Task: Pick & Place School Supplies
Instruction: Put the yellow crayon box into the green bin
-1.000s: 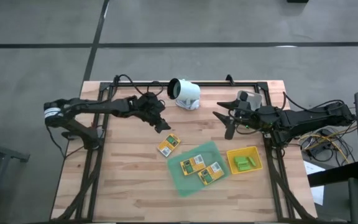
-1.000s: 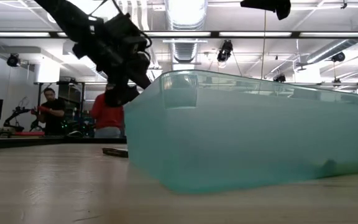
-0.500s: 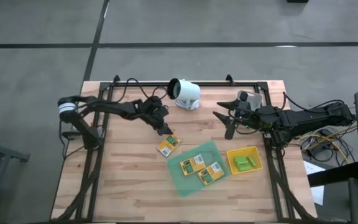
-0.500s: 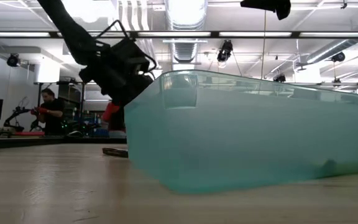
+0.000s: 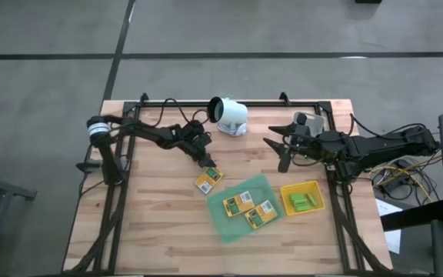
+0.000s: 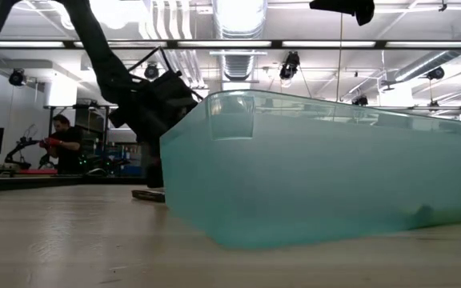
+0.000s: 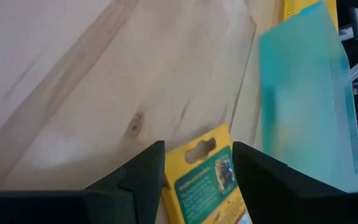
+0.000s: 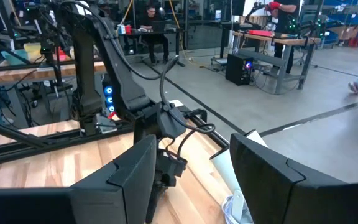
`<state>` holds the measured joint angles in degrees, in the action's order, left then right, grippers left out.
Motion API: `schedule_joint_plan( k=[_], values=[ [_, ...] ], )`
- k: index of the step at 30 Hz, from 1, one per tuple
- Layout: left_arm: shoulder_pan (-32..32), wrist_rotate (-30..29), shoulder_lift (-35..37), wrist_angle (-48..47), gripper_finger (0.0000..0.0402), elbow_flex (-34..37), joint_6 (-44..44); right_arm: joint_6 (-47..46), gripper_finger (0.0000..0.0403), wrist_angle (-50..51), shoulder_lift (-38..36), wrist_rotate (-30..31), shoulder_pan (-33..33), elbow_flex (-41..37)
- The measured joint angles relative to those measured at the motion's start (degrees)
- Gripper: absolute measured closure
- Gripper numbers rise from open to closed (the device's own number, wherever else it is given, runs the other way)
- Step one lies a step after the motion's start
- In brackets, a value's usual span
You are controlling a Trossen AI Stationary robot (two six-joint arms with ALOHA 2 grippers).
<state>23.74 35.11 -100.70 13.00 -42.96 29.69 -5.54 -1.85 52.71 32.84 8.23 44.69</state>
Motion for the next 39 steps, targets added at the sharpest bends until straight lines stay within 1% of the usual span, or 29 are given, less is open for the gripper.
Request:
schedule_joint_plan(
  k=[8, 15, 28, 35, 39],
  values=[
    [0.44, 0.00, -1.66, 0.01, 0.0209, -1.31, -0.72, 0.00, 0.0199, 0.00, 0.00, 0.00, 0.00, 0.00],
    [0.81, 0.11, -1.66, -0.24, 0.0209, -1.53, -0.13, 0.00, 0.0199, 0.00, 0.00, 0.00, 0.00, 0.00],
    [0.58, 4.14, -2.15, -2.18, 0.0209, -1.10, 0.01, 0.00, 0.0199, 0.00, 0.00, 0.00, 0.00, -0.02],
    [0.53, 9.11, -2.08, -4.83, 0.0209, -1.12, -0.41, 0.00, 0.0199, 0.00, 0.00, 0.00, 0.00, 0.00],
    [0.51, 9.84, -2.08, -5.03, 0.0209, -1.12, -0.50, 0.00, 0.0199, 0.00, 0.00, 0.00, 0.00, 0.00]
  ],
)
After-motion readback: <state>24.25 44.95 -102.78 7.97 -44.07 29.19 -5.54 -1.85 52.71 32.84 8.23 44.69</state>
